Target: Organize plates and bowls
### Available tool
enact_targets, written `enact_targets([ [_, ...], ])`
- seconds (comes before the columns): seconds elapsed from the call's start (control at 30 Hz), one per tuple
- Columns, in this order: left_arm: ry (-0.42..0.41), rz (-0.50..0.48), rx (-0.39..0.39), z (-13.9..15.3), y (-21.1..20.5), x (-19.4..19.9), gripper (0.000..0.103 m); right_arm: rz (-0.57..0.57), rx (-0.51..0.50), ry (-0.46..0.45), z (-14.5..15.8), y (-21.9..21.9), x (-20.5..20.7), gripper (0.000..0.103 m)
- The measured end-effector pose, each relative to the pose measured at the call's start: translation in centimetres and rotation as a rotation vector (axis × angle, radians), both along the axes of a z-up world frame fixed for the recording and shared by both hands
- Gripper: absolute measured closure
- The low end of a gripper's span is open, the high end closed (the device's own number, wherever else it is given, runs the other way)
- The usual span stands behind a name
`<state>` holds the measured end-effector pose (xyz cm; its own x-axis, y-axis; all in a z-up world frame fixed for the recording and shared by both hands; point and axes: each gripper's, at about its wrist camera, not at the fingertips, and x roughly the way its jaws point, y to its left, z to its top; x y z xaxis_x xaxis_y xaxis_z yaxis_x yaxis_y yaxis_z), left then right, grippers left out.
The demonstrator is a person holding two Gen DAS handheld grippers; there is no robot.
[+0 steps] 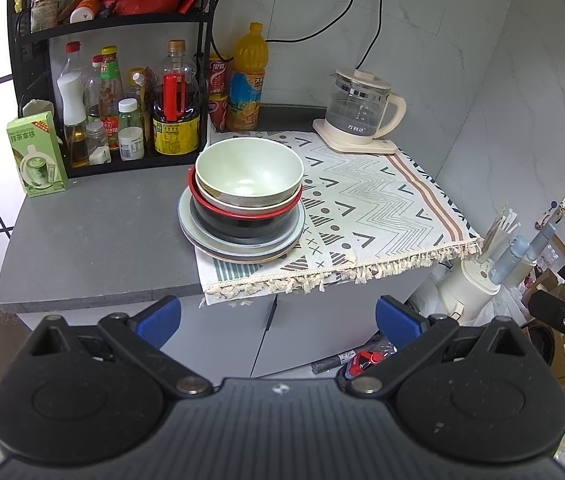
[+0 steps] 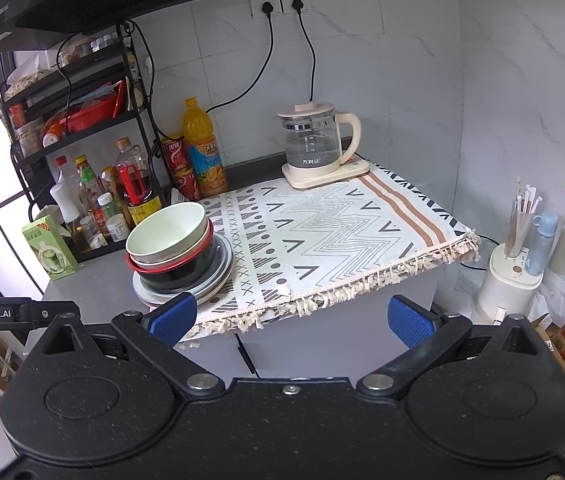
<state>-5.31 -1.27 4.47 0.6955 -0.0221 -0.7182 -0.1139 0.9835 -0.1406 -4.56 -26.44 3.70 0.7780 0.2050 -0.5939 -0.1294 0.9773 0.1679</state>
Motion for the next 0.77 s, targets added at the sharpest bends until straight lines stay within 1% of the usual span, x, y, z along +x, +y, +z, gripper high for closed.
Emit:
enact_targets([
  [0.47, 0.005, 0.014, -0.005, -0.5, 0.7, 0.4, 0.001, 0.007, -0.005, 0.007, -0.3, 0.5, 0.4, 0.0],
  [0.53, 0.008, 0.013, 0.002, -0.6, 0.7, 0.8, 0.001, 0.003, -0.009, 0.006, -0.4, 0.6, 0.5, 0.0],
  [0.77, 0.012, 0.003, -0.014, -1.0, 1.2, 2.1, 0.001, -0.005, -0.018, 0.022, -0.7, 1.2, 1.5, 0.0],
])
